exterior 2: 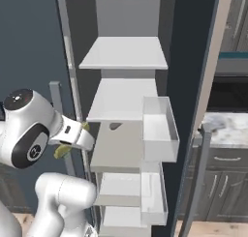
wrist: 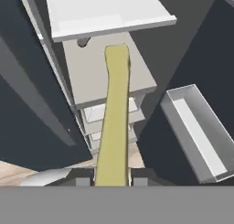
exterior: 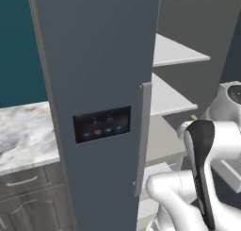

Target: Retrieve the butter from the fridge and place it on a plate on the dining table. Then retrieve the butter knife by the fridge and place it near the plate.

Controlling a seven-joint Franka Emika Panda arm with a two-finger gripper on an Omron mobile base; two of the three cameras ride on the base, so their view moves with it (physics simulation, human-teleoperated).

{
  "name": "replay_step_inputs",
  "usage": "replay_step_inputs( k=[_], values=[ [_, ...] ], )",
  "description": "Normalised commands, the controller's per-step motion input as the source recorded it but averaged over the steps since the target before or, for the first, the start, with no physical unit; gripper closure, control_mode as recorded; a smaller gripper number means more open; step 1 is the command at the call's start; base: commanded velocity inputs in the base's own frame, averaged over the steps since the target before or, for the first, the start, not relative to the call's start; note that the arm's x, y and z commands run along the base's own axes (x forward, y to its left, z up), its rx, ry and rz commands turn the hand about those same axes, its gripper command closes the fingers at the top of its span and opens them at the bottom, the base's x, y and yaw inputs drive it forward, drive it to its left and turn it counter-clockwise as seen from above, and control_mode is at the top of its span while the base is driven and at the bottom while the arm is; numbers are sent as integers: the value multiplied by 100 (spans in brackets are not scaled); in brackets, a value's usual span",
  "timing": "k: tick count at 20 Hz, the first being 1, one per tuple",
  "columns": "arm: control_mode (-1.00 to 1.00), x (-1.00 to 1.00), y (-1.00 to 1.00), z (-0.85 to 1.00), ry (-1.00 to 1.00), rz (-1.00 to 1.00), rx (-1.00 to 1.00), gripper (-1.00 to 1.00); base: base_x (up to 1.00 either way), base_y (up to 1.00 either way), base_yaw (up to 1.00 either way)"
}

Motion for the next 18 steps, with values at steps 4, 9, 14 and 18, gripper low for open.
replay_step_inputs(
  k=[4,9,14,18],
  values=[
    [100,0,0,0,0,0,0,100,-91,60,-17],
    [100,0,0,0,0,0,0,100,-70,38,-41],
    [100,0,0,0,0,0,0,100,-87,28,-77],
    [100,0,0,0,0,0,0,100,-49,6,-91]
  ],
)
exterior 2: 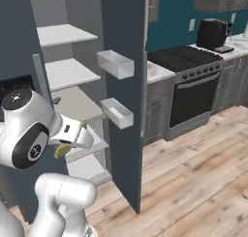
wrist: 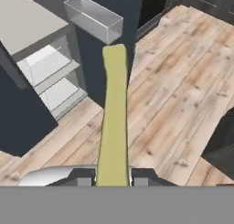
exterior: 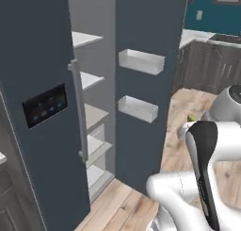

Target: Retrieve the butter from the fridge and place it on a plate on the dining table. Then retrieve the butter knife by the fridge and place it near the plate.

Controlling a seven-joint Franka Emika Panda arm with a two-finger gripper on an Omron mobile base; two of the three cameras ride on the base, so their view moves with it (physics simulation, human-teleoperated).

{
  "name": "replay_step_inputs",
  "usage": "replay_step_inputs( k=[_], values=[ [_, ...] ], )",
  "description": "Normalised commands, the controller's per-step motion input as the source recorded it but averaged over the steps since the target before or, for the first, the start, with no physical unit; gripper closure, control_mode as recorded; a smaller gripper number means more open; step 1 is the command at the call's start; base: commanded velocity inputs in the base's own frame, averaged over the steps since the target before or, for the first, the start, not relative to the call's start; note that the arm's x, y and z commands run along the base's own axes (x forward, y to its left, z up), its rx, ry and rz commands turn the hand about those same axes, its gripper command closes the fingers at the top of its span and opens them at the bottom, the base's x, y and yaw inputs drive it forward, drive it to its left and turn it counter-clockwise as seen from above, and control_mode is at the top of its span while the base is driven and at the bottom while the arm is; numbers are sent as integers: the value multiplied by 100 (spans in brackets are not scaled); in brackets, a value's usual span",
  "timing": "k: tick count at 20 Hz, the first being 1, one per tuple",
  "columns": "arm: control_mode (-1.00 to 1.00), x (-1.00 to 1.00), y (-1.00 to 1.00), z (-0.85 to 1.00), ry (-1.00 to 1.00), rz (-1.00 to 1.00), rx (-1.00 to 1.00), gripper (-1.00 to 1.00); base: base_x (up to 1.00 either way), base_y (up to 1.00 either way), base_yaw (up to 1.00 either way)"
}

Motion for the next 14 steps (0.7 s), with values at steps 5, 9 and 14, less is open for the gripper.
replay_step_inputs(
  k=[5,9,14],
  values=[
    [100,0,0,0,0,0,0,100,-23,0,-96],
    [100,0,0,0,0,0,0,100,-27,0,-94],
    [100,0,0,0,0,0,0,100,-24,-19,-71]
  ],
)
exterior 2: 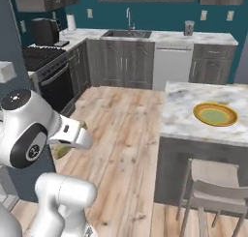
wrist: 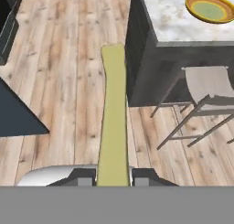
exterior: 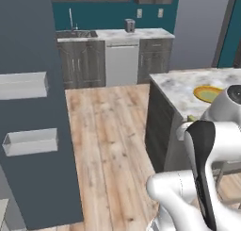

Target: Retrieve the butter from the fridge and place it on a plate on the dining table. Then retrieve the butter knife by the fridge and place it near the plate.

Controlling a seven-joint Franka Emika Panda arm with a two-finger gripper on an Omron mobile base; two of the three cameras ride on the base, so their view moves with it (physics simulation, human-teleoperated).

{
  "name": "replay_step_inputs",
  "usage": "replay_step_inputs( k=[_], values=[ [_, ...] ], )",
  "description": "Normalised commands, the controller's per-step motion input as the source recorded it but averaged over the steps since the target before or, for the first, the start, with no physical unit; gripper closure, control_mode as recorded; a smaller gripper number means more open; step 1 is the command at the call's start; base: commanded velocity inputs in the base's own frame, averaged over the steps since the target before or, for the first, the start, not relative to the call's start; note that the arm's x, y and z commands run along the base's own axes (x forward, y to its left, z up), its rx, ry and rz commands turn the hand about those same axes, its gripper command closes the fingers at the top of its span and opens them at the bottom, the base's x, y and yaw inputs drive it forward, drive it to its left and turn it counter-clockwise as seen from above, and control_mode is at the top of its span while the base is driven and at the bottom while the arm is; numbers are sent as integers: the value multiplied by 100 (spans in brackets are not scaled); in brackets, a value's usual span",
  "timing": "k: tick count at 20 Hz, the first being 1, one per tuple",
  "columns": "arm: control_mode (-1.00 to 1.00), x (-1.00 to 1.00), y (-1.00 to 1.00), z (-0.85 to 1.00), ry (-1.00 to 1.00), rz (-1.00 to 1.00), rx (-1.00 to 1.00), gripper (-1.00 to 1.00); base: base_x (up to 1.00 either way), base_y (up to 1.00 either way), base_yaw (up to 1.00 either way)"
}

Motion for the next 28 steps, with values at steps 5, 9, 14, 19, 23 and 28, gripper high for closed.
replay_step_inputs(
  k=[5,9,14,19,23,28],
  values=[
    [100,0,0,0,0,0,0,100,-8,-97,-22],
    [100,0,0,0,0,0,0,100,0,-90,0],
    [100,0,0,0,0,0,0,100,25,-68,0],
    [100,0,0,0,0,0,0,100,78,-43,0],
    [100,0,0,0,0,0,0,100,84,-3,0],
    [100,0,0,0,0,0,0,100,90,-29,0]
  ],
)
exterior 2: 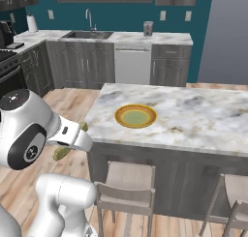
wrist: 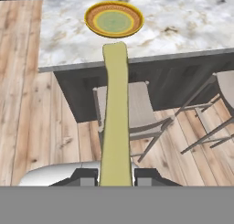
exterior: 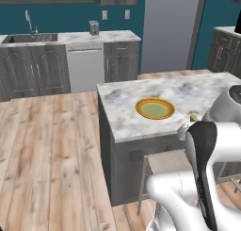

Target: Retrieve the butter from the fridge and place it on a plate on the dining table. Then retrieve the butter knife by the fridge and place it near the plate.

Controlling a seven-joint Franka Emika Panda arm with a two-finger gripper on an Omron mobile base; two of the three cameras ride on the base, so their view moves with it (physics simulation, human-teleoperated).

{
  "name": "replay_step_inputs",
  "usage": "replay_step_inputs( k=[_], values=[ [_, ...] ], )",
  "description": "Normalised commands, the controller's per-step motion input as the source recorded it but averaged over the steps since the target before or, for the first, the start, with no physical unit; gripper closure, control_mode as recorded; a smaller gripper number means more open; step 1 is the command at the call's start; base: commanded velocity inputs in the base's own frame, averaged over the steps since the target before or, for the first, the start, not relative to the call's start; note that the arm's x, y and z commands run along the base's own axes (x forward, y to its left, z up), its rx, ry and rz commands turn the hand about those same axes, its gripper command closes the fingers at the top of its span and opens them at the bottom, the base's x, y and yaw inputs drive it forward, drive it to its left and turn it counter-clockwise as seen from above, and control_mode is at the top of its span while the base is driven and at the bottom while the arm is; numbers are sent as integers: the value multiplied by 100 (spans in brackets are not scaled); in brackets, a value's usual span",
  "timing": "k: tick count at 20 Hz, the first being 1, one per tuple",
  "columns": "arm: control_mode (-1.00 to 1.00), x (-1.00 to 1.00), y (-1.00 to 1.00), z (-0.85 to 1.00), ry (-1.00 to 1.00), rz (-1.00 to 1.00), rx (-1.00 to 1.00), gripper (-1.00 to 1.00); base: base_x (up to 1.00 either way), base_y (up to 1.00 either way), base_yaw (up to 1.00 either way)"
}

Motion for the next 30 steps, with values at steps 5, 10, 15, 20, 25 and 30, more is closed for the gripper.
replay_step_inputs(
  k=[5,10,15,20,25,30],
  values=[
    [100,0,0,0,0,0,0,100,37,-59,0],
    [100,0,0,0,0,0,0,100,0,-77,1],
    [100,0,0,0,0,0,0,100,17,-12,0],
    [100,0,0,0,0,0,0,100,40,16,-2],
    [-100,27,2,0,1,0,0,100,22,11,-2],
    [-100,89,0,0,4,-1,0,100,0,0,0]
  ],
)
